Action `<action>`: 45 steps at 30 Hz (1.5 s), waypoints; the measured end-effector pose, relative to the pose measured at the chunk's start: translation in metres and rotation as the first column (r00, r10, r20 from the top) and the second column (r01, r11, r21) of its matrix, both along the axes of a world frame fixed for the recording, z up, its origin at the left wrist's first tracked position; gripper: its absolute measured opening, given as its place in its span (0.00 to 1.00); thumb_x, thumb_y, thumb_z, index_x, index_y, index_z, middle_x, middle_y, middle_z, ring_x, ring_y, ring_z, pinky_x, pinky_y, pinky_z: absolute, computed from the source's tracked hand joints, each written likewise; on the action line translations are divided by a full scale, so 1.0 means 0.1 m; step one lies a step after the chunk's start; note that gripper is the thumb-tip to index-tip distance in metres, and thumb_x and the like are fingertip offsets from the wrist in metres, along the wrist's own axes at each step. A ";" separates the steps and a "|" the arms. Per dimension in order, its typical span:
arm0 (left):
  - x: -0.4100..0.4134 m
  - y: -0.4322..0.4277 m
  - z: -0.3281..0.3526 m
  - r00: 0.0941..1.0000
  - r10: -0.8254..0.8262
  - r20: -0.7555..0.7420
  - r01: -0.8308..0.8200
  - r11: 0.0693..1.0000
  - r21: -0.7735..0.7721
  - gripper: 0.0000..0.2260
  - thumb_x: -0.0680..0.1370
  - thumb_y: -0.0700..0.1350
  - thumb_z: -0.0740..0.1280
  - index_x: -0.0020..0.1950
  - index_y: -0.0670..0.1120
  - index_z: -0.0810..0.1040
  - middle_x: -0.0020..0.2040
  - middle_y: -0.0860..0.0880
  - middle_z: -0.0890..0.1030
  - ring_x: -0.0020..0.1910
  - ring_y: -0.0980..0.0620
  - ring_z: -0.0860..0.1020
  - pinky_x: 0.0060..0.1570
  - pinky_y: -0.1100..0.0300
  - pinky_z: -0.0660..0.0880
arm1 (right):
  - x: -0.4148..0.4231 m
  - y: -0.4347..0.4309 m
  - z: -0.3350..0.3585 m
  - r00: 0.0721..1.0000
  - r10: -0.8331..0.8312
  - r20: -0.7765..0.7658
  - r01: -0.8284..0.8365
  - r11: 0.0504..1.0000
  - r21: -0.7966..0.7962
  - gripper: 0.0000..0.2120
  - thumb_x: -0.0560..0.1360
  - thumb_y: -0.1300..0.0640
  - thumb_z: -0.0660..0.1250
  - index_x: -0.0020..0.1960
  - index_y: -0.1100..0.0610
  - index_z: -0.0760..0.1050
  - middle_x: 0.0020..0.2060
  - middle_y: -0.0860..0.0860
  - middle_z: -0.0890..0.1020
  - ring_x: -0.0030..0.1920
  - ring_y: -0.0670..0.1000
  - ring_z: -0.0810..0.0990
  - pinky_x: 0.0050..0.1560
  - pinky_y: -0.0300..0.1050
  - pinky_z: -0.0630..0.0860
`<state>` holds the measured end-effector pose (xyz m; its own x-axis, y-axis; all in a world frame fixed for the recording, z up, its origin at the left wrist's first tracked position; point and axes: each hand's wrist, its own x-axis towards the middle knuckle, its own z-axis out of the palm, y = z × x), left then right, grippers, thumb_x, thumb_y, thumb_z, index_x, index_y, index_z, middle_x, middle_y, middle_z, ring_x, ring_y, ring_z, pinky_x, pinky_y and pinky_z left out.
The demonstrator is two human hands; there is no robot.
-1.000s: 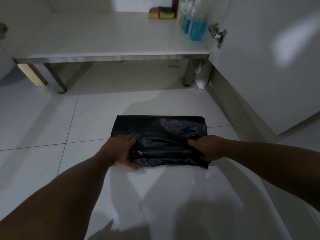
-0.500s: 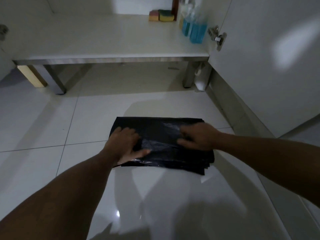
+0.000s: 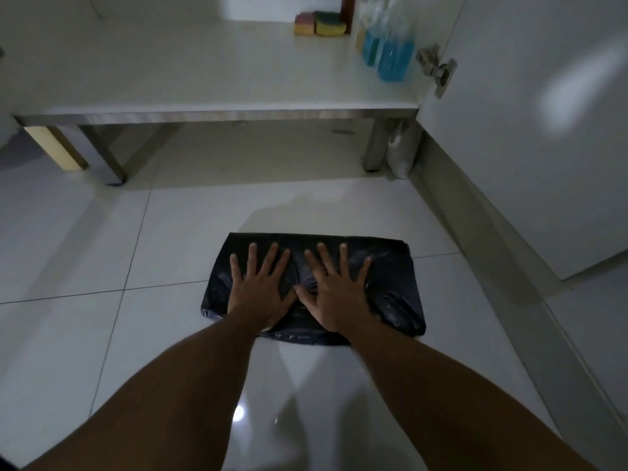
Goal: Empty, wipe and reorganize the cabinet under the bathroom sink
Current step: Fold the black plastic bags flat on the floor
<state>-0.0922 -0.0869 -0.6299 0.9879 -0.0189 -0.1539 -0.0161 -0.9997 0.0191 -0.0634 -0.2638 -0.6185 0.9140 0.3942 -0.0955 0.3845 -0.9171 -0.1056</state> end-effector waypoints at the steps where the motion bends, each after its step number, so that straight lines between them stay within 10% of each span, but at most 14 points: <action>1: 0.01 -0.01 -0.01 1.000 0.008 -0.004 -0.008 1.000 -0.009 0.41 0.71 0.73 0.27 0.80 0.54 0.36 0.81 0.48 0.39 0.78 0.38 0.36 0.72 0.31 0.38 | 0.02 -0.02 -0.02 1.000 0.004 -0.001 -0.004 1.000 -0.019 0.37 0.75 0.27 0.42 0.79 0.43 0.42 0.79 0.45 0.43 0.77 0.60 0.36 0.66 0.76 0.33; 26: -0.03 -0.09 -0.27 0.998 0.066 0.010 -0.065 0.995 -0.082 0.36 0.76 0.71 0.37 0.80 0.57 0.36 0.81 0.52 0.38 0.78 0.41 0.34 0.73 0.33 0.39 | 0.45 -0.85 -0.01 0.871 -0.461 -0.168 0.452 0.887 -0.095 0.51 0.62 0.16 0.35 0.77 0.42 0.34 0.78 0.46 0.35 0.76 0.63 0.32 0.62 0.78 0.29; 40: -0.01 -0.06 -0.23 0.997 0.047 -0.060 -0.056 0.985 -0.160 0.37 0.74 0.72 0.37 0.80 0.57 0.39 0.81 0.52 0.39 0.78 0.42 0.34 0.73 0.33 0.37 | 0.44 -0.81 -0.06 0.824 -0.442 -0.354 0.454 0.889 -0.052 0.51 0.62 0.16 0.39 0.76 0.41 0.29 0.76 0.46 0.31 0.76 0.63 0.32 0.67 0.76 0.34; 45: 0.02 -0.03 -0.06 0.989 0.120 -0.081 -0.143 0.911 -0.388 0.33 0.79 0.68 0.45 0.81 0.56 0.44 0.82 0.52 0.49 0.80 0.46 0.41 0.73 0.35 0.35 | 0.49 -0.88 0.11 0.740 -0.475 -0.475 0.586 0.803 0.110 0.46 0.65 0.18 0.42 0.78 0.38 0.46 0.79 0.43 0.44 0.78 0.58 0.39 0.68 0.74 0.34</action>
